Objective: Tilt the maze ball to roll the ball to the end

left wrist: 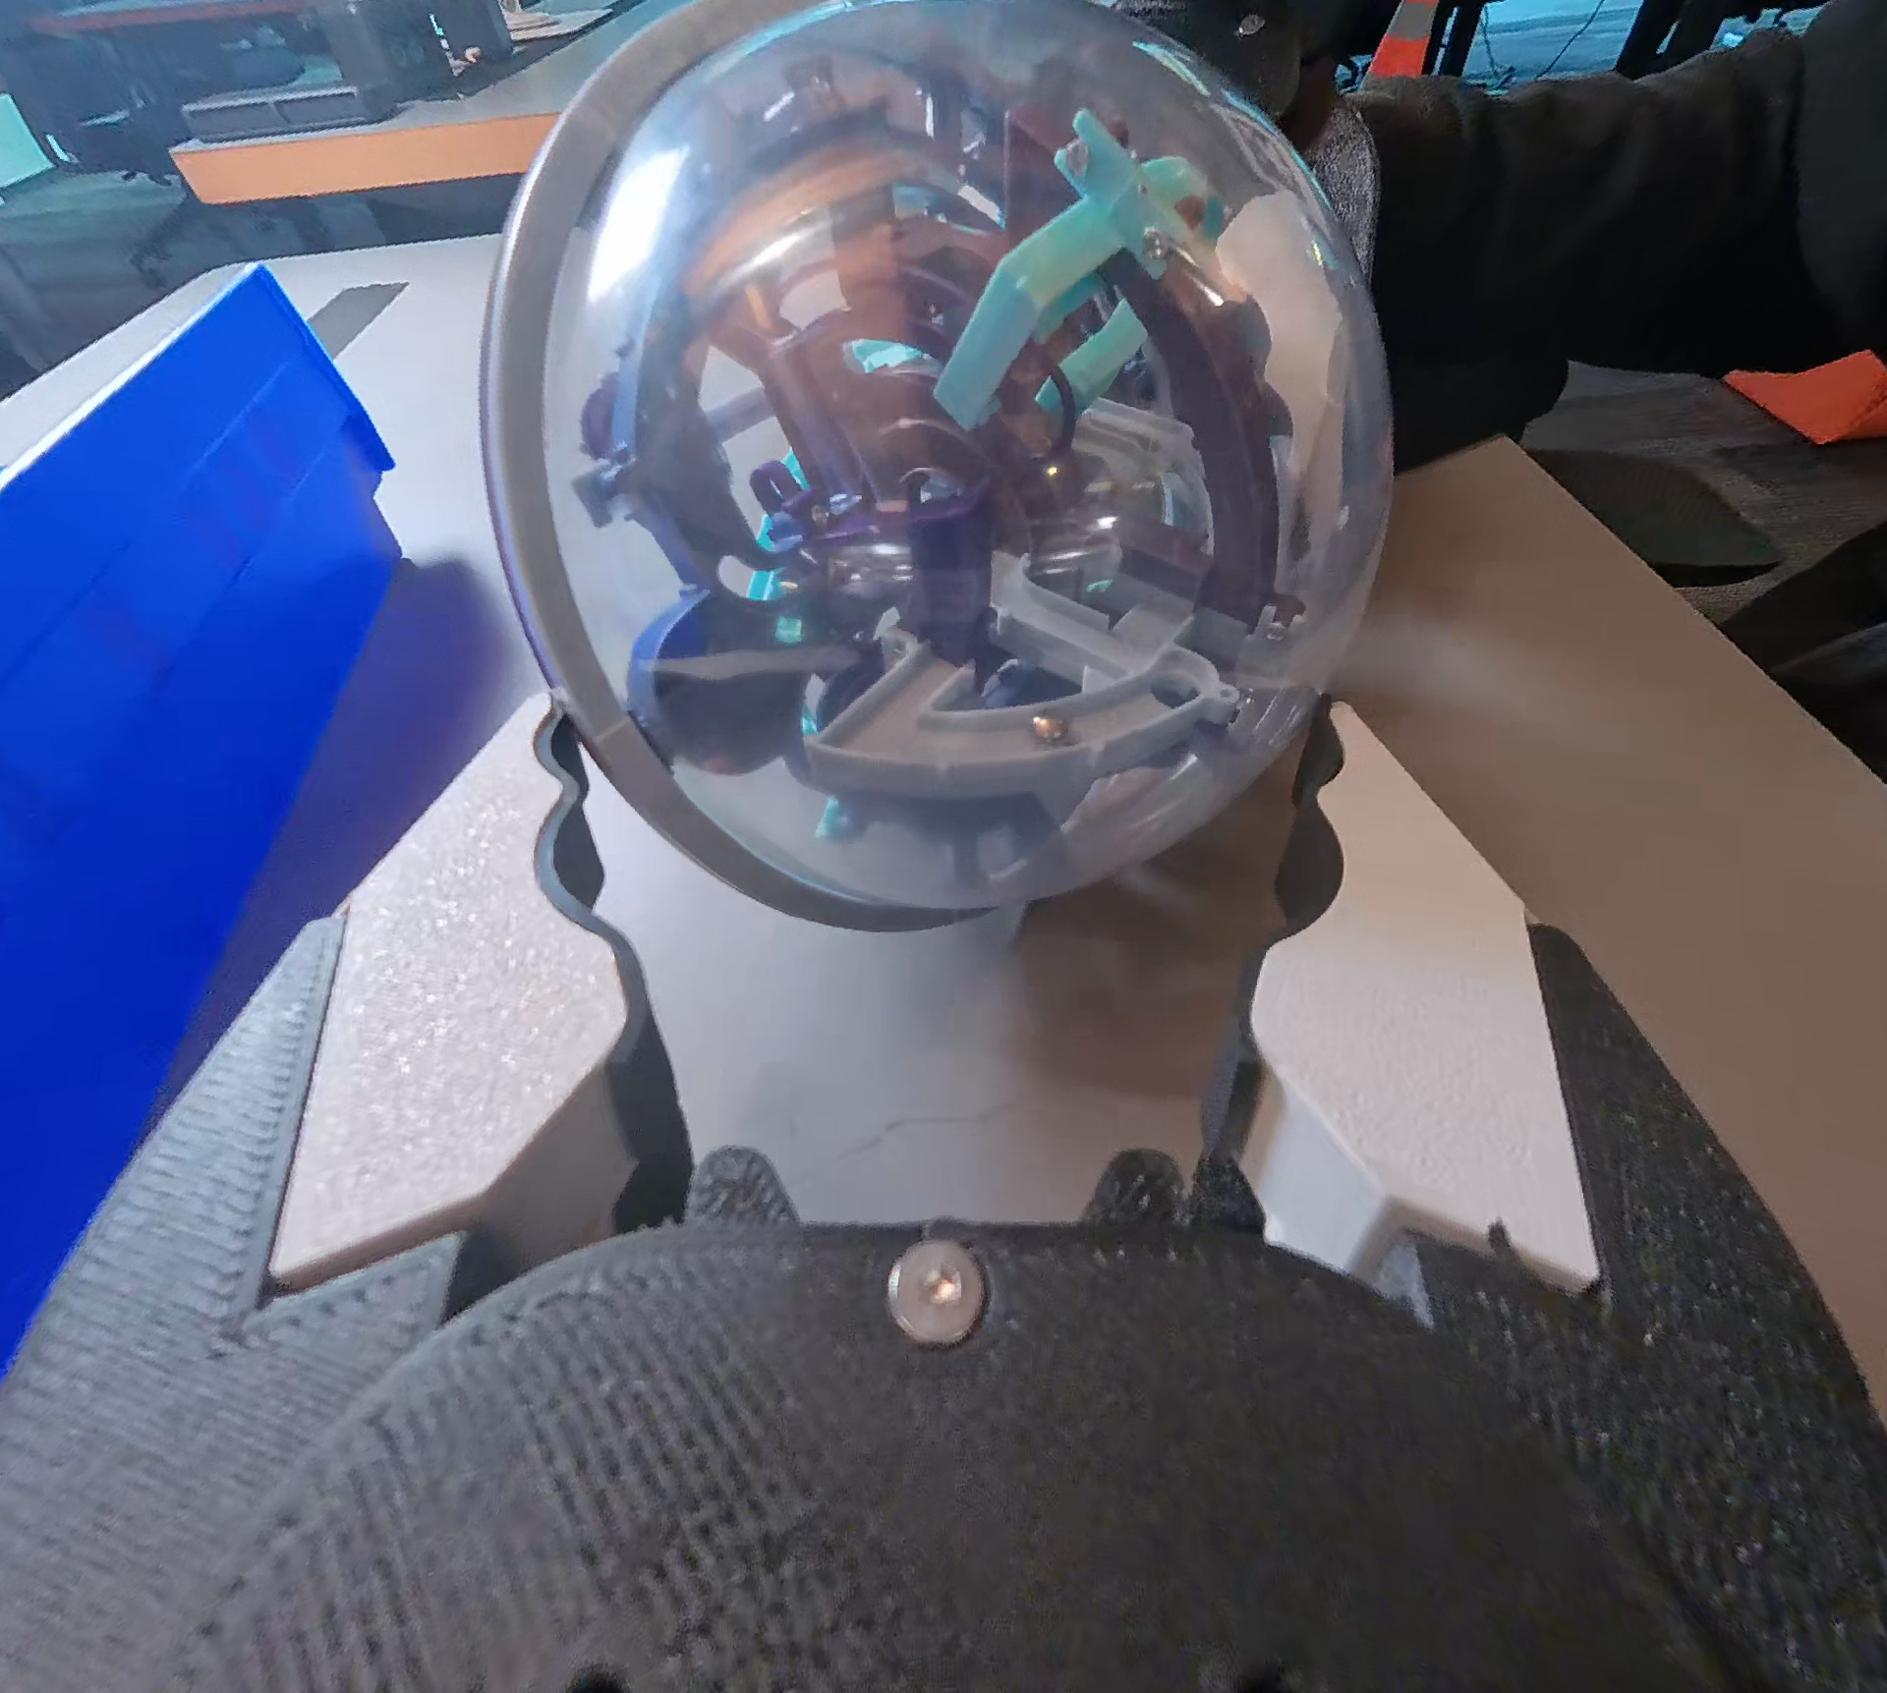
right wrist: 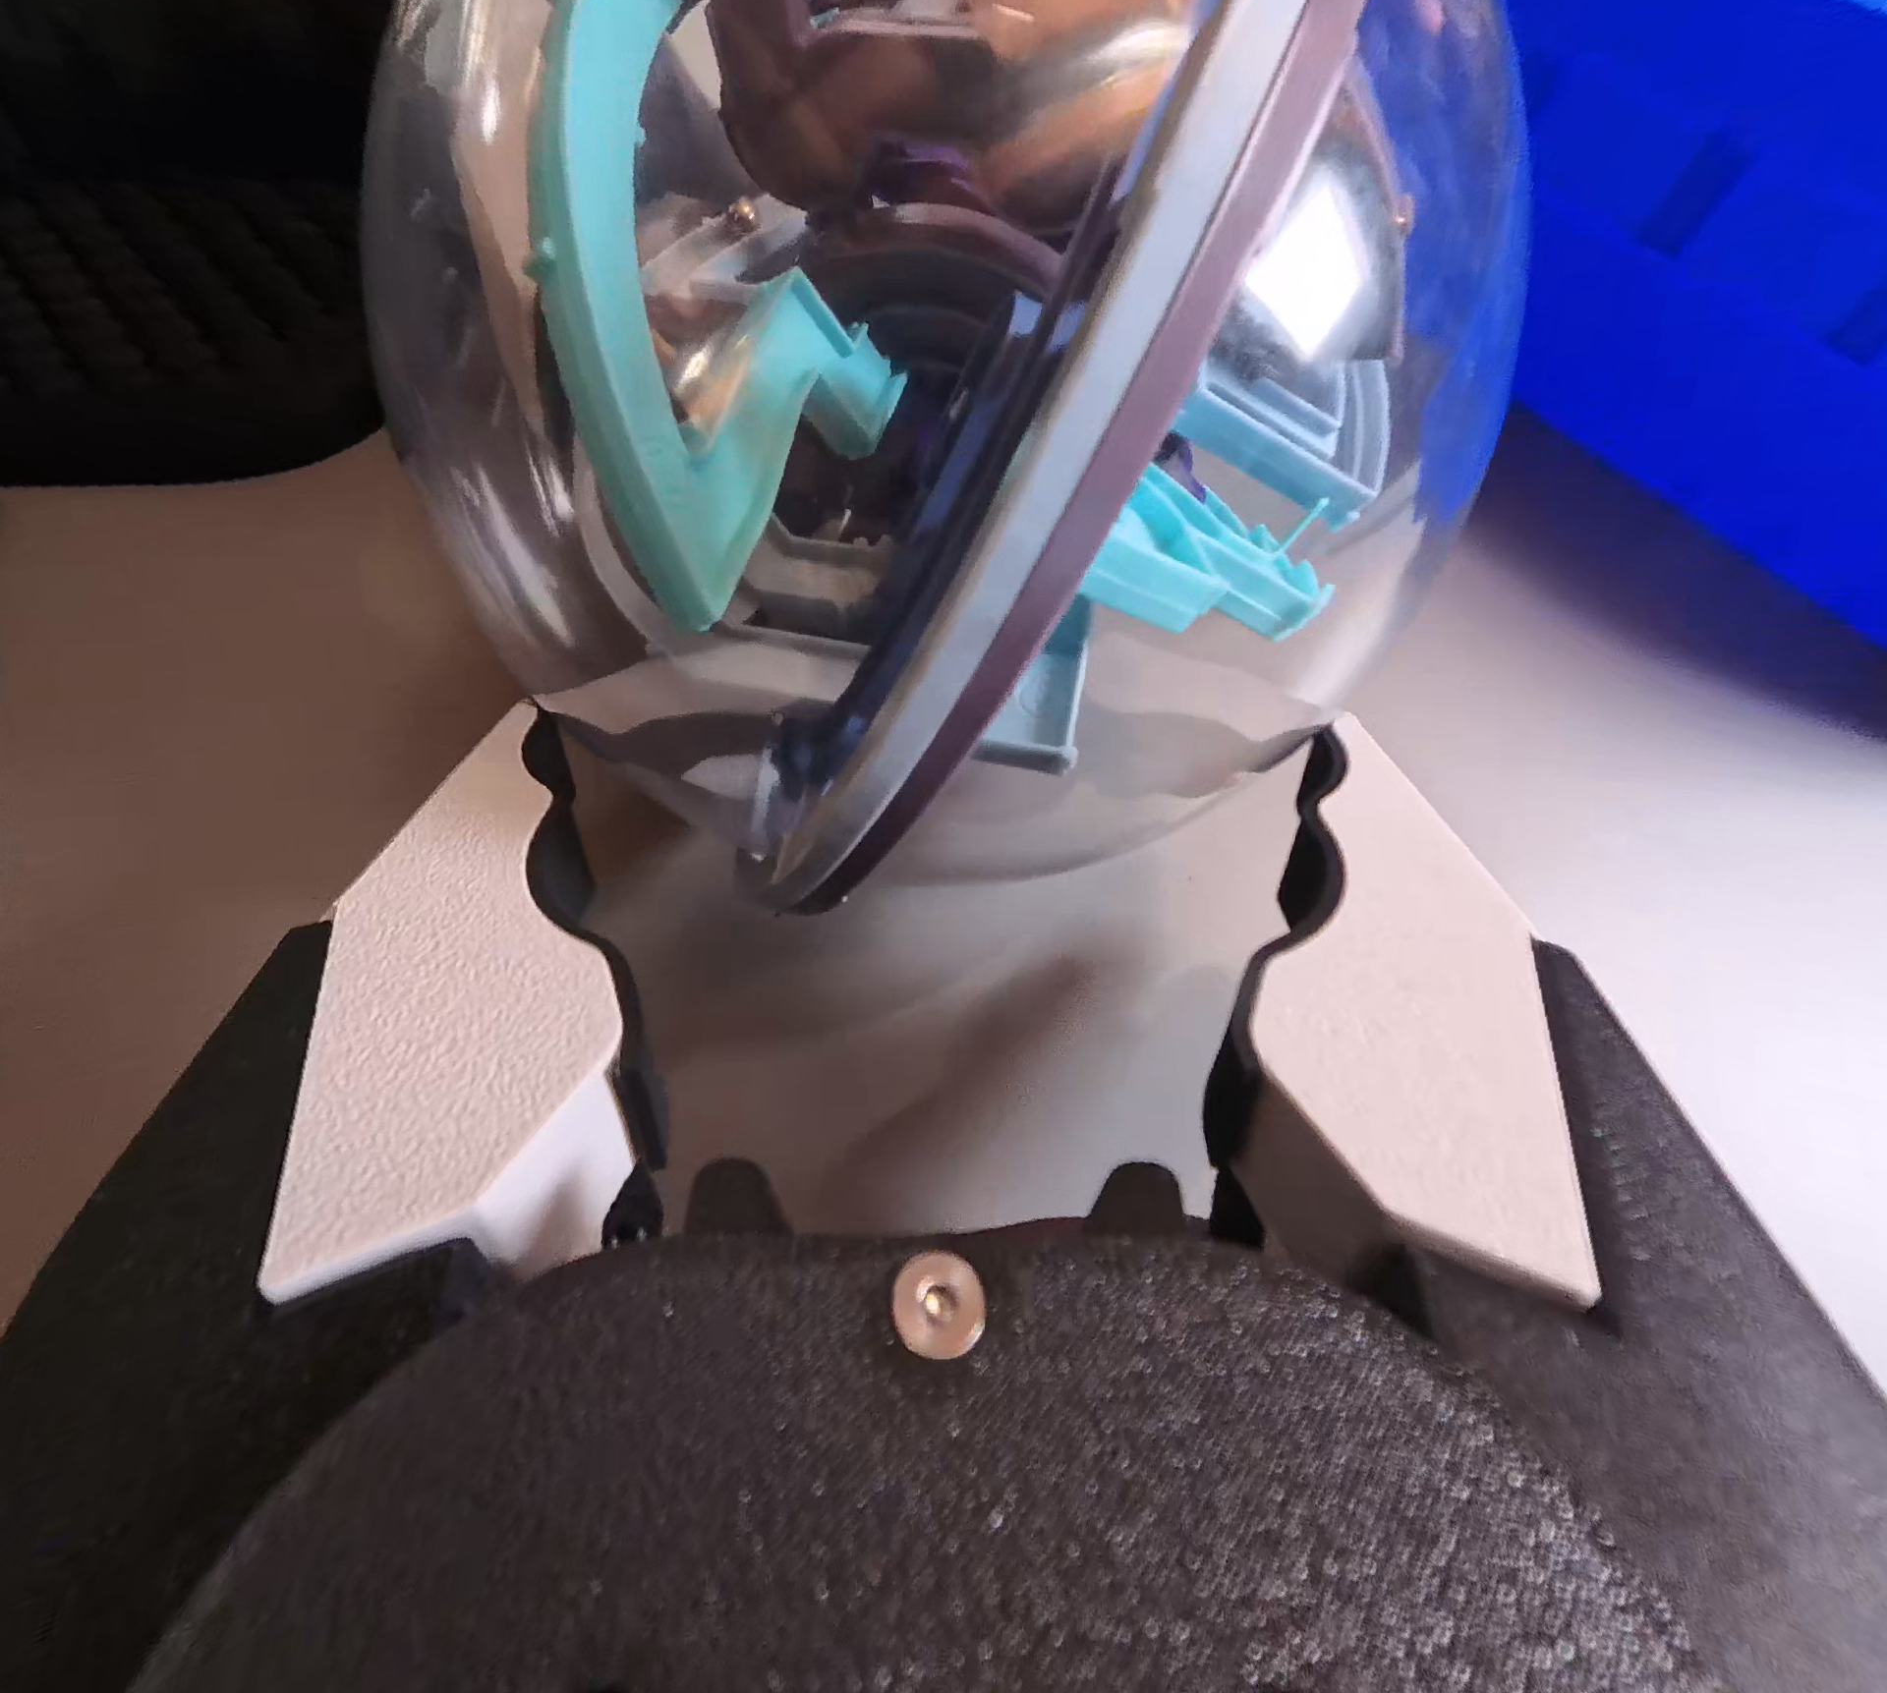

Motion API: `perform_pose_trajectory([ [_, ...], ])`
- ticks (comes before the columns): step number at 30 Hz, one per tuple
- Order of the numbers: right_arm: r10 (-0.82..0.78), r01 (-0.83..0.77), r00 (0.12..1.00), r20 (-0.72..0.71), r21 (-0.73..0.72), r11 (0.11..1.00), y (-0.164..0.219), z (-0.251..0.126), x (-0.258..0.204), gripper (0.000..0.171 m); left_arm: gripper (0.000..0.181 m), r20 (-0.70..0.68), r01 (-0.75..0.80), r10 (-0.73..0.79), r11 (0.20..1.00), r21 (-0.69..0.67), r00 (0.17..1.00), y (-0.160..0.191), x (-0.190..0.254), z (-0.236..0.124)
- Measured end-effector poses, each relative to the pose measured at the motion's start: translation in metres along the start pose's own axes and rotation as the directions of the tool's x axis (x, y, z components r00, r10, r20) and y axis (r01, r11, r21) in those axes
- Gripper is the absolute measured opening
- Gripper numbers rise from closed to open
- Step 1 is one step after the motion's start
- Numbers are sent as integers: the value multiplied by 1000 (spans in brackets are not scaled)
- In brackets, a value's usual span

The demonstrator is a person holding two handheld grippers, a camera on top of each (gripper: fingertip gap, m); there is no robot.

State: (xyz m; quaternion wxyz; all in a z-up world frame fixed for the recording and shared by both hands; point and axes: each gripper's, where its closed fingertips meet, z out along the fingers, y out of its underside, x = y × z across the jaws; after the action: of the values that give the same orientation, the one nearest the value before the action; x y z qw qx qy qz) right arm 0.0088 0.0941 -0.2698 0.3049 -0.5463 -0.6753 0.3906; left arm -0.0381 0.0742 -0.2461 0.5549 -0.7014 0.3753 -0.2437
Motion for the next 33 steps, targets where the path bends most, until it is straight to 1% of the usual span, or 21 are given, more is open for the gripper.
perform_pose_trajectory([
  [2, -1, 1, 1000, 3, 34, 999, -7, -2, 1, 139, 136, 7, -5, 5, 1000, 17, 1000, -6, -1, -1],
  [5, 10, -12, 1000, 20, 96, 995, -25, -10, 1, 138, 135, 6, 27, -27, 998, 64, 1000, -20, -3, -6],
  [10, -20, 18, 1000, 16, 126, 992, -51, -21, 1, 138, 133, 19, 33, -36, 993, 114, 999, -39, -5, -13],
  [15, -59, 57, 998, 11, 138, 989, -74, -29, 3, 139, 133, 44, 2, -9, 989, 147, 999, -59, -9, -24],
  [21, -82, 73, 996, 41, 179, 981, -97, -32, 2, 139, 133, 85, -60, 46, 984, 168, 995, -85, -12, -38],
  [33, -89, 75, 994, 60, 206, 976, -110, -30, 0, 139, 133, 103, -68, 50, 981, 180, 993, -91, -15, -49],
])
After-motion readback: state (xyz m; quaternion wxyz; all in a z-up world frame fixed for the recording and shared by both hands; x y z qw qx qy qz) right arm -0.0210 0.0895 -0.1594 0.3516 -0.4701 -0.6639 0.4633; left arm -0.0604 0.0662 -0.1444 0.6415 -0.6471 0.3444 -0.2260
